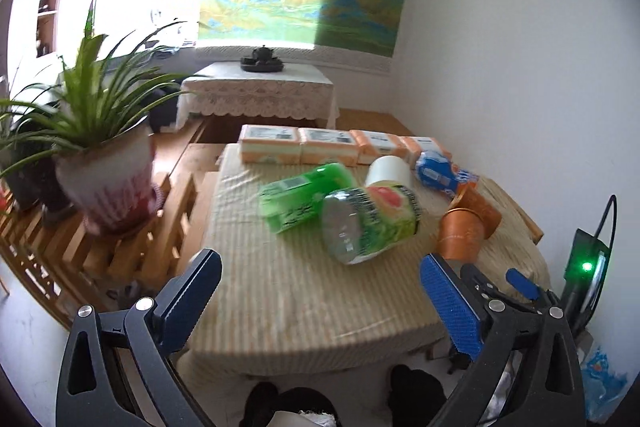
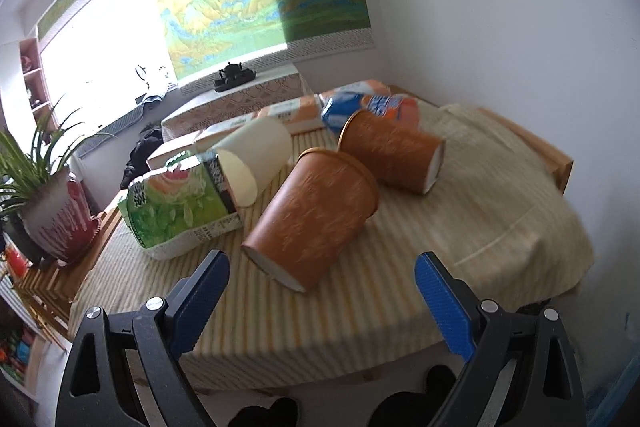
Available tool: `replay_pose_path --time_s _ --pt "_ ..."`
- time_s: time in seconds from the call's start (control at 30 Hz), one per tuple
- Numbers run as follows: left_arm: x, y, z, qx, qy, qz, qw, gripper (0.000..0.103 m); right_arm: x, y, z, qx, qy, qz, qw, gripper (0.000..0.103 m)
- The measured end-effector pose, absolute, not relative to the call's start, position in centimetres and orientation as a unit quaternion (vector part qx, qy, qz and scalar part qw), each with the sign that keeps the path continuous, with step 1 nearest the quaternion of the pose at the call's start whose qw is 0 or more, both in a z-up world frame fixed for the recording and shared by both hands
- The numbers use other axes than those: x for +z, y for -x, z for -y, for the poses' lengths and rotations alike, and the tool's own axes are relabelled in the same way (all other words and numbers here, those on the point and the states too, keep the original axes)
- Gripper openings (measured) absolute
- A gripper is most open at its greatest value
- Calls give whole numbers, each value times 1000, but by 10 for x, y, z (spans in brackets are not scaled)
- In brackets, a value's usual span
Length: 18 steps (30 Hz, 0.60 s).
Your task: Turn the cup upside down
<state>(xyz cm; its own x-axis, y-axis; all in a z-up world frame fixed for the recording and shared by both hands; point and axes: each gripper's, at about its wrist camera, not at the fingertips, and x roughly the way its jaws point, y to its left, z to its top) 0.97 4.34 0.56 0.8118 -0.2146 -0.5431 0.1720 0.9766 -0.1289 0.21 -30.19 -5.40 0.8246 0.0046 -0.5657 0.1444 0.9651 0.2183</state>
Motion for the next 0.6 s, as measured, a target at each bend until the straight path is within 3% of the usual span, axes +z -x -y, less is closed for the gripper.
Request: replay_pose_path --time_s 0.47,0.6 --pt "-8 -8 -94 -75 80 -287 951 101 -67 -33 255 -106 -40 -293 949 91" --pt "-9 -8 -100 -74 88 -284 952 101 -71 -35 251 -108 -26 -302 947 77"
